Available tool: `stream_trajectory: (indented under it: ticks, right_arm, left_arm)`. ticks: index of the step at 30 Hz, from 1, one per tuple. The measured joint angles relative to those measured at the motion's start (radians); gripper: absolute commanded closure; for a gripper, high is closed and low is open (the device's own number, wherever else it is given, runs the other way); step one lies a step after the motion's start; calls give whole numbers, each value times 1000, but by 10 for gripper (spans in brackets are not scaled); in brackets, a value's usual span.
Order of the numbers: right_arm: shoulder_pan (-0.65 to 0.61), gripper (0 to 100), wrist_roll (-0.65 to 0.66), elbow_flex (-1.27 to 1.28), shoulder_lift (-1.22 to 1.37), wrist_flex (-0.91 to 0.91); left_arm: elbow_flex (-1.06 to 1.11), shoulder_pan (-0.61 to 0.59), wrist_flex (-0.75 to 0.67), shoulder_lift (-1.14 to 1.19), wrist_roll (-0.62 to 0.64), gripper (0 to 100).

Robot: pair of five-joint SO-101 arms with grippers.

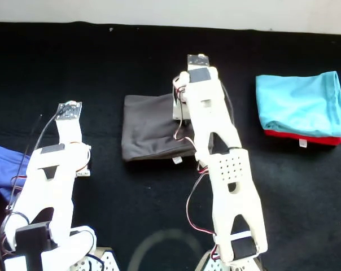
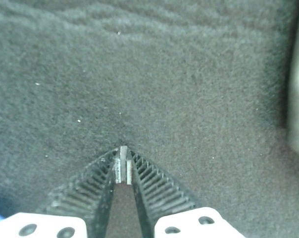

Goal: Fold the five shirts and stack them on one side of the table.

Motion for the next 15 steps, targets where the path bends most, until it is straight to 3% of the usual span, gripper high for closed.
stream_trajectory:
  ticks: [3,4,6,15]
  right_arm:
    - [0,967,-2,-15,21,41]
    - [0,998,-2,-15,25,49]
    - [0,964,9,-15,25,57]
    - [60,992,149,-68,38,97]
  left_arm:
    - [0,0,0,0,0,990]
    - [0,0,0,0,0,990]
    - [0,0,0,0,0,990]
    - [0,0,0,0,0,990]
